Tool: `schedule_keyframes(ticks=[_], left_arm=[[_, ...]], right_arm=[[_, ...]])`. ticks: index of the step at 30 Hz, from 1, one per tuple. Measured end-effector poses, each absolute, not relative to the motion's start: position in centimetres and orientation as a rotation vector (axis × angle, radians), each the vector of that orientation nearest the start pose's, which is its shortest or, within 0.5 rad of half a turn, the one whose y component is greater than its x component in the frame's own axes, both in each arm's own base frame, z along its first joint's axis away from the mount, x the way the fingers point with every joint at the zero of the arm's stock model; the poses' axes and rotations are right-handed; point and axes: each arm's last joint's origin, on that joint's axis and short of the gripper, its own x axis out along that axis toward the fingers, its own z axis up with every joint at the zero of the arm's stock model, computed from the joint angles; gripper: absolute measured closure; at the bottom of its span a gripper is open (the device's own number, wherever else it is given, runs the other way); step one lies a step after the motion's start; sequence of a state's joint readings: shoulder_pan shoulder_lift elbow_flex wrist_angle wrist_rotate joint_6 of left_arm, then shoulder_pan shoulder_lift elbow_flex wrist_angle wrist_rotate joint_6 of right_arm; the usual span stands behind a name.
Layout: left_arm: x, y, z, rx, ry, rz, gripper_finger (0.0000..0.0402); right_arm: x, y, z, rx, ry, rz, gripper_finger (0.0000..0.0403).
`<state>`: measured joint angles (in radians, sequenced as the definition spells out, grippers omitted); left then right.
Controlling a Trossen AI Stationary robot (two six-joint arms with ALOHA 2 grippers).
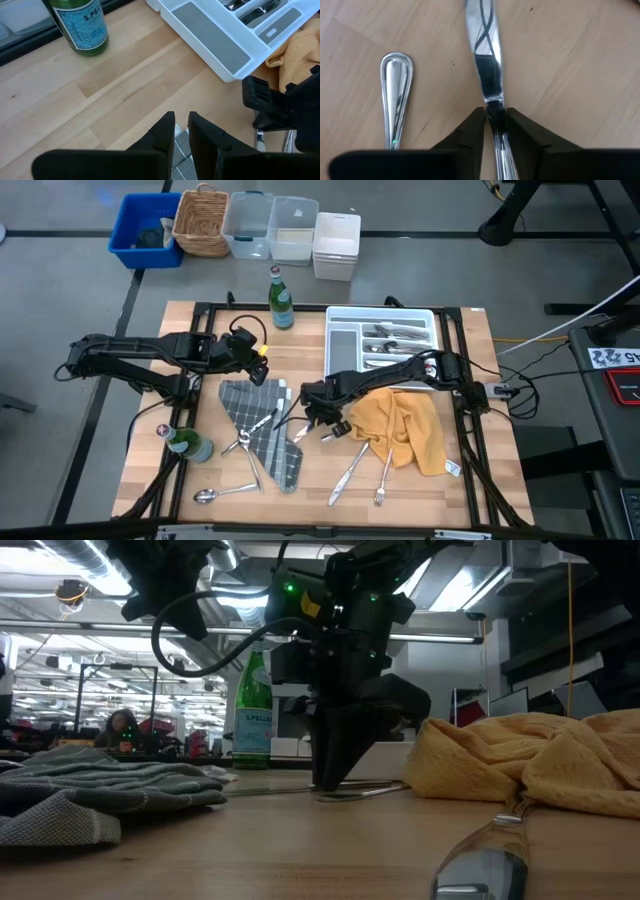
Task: Sort silverware
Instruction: Put the silver knife into the cutlery tray
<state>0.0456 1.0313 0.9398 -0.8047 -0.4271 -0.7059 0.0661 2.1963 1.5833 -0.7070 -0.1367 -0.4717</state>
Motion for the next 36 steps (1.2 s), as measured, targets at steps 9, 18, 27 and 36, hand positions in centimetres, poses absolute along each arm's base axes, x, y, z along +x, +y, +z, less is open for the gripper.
schedule_keyframes(ticks=[9,18,27,36], left_arm=[[19.2,2.1,29.4,-0.476,0.687,0.727,0.0359],[19.2,2.1,29.4,-0.475,0.687,0.727,0.0359],[19.2,2.1,29.4,-0.476,0.686,0.727,0.0359],[19.2,2.1,29.4,-0.475,0.687,0.727,0.0359]], right_arm=[[43.2,3.3,13.2,-0.35,1.252,0.483,0.0377],[43.2,3.3,13.2,-0.351,1.252,0.481,0.0359],[43.5,3.3,13.9,-0.326,1.256,0.453,0.0357],[44.4,3.3,16.1,-0.324,1.255,0.45,0.0357]])
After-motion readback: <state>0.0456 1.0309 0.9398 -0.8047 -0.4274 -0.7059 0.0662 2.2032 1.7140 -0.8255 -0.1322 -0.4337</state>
